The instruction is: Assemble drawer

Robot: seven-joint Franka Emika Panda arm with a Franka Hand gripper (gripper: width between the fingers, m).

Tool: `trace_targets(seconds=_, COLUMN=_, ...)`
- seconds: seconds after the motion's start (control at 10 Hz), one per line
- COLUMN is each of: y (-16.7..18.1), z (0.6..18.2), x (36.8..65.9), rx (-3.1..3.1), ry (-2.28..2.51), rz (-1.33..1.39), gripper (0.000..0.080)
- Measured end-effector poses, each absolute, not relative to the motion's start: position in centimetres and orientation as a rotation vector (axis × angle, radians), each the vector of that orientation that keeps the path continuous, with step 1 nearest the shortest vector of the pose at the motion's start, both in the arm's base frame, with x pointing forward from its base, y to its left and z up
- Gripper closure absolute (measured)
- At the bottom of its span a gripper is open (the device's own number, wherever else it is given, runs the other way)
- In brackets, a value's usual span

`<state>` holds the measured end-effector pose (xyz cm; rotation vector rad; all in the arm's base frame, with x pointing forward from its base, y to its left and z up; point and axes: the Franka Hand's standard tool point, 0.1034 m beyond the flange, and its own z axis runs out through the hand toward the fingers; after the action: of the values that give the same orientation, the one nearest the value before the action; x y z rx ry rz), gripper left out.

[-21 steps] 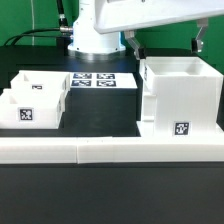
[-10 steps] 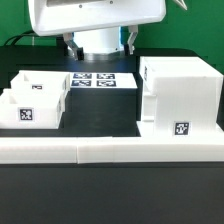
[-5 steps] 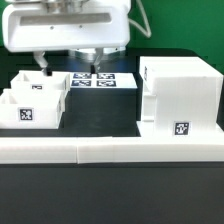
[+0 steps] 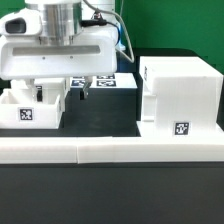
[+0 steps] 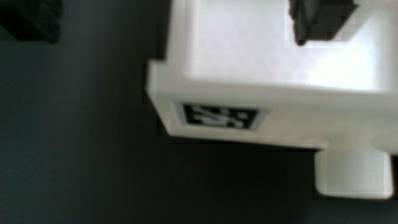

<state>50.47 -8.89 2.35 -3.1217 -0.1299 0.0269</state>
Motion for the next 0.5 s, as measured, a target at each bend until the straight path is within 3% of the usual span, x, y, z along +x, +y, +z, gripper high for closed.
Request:
trace_targets(seconds=0.2, y=-9.22, z=1.10, x=49.71, rx=-3.114, ry=-0.085, rz=0.060, gripper=0.0150)
trace_targets(seconds=0.5, y=-9.56, z=0.71, x=49.18, rx=-3.105, ry=-0.017, rz=0.067, gripper=0.0150)
